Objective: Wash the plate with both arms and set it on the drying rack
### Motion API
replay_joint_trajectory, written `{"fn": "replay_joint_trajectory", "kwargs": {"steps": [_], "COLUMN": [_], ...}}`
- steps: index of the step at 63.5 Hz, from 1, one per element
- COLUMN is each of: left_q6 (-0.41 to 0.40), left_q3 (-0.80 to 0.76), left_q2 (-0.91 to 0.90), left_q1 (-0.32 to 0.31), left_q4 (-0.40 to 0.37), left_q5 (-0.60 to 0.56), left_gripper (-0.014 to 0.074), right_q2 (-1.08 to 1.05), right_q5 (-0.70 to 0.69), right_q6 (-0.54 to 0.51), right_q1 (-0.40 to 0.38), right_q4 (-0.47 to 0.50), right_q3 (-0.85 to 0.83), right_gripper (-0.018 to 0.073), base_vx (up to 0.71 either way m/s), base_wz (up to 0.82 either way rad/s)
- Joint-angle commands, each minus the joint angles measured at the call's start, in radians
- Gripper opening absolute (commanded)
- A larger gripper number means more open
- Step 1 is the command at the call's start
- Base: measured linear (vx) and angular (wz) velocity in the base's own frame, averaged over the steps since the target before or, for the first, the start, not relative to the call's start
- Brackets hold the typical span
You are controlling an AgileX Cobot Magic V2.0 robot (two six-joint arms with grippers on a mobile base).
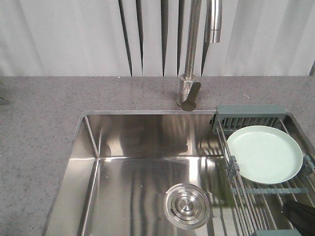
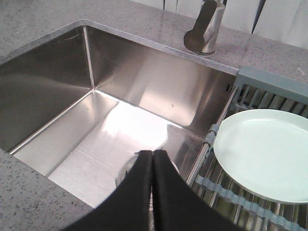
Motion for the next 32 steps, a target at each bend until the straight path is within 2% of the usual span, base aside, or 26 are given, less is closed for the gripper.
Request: {"fn": "replay_joint_trajectory", "kwargs": {"steps": [1, 5, 9, 13, 19, 21, 25, 28, 29, 32], "left_q6": [-0.022, -0.022, -0.022, -0.022, -0.018, 0.009, 0.114, 0.270, 0.353, 0.541], "left_q3": [-0.044, -0.058, -0.064, -0.066, -0.066, -0.066, -0.066, -0.066, -0.066, -0.066], "left_q2": [0.010, 0.010, 0.010, 0.010, 0.010, 0.010, 0.010, 0.010, 0.010, 0.010], "left_q1": [0.000, 0.000, 0.000, 0.000, 0.000, 0.000, 0.000, 0.000, 0.000, 0.000], "left_q4": [-0.213, -0.346, -0.439, -0.469, -0.459, -0.458, -0.462, -0.494, -0.510, -0.591], "left_q5": [-0.001, -0.003, -0.003, -0.008, -0.023, -0.023, -0.021, -0.021, -0.021, -0.022], "left_gripper": [-0.0006, -0.0006, -0.0006, -0.0006, -0.0006, -0.0006, -0.0006, -0.0006, -0.0006, -0.0006], "right_q2": [0.007, 0.007, 0.007, 0.007, 0.007, 0.007, 0.007, 0.007, 0.007, 0.007], "right_q5": [-0.047, -0.047, -0.047, -0.047, -0.047, -0.047, -0.047, -0.047, -0.047, -0.047], "right_q6": [-0.004, -0.004, -0.004, -0.004, -0.004, -0.004, -0.004, -0.004, -0.004, -0.004], "right_q1": [0.001, 0.001, 0.001, 0.001, 0.001, 0.001, 0.001, 0.001, 0.001, 0.001], "right_q4": [0.035, 0.035, 0.035, 0.035, 0.035, 0.035, 0.035, 0.035, 0.035, 0.035], "right_q3": [-0.027, -0.027, -0.027, -0.027, -0.027, -0.027, -0.027, -0.027, -0.027, -0.027], "right_gripper": [-0.0004, -0.0004, -0.0004, -0.0004, -0.0004, -0.0004, -0.0004, -0.0004, -0.0004, -0.0004], "base_vx": [0.00, 0.00, 0.00, 0.00, 0.00, 0.00, 0.00, 0.00, 0.00, 0.00], "base_wz": [0.00, 0.00, 0.00, 0.00, 0.00, 0.00, 0.00, 0.00, 0.00, 0.00]}}
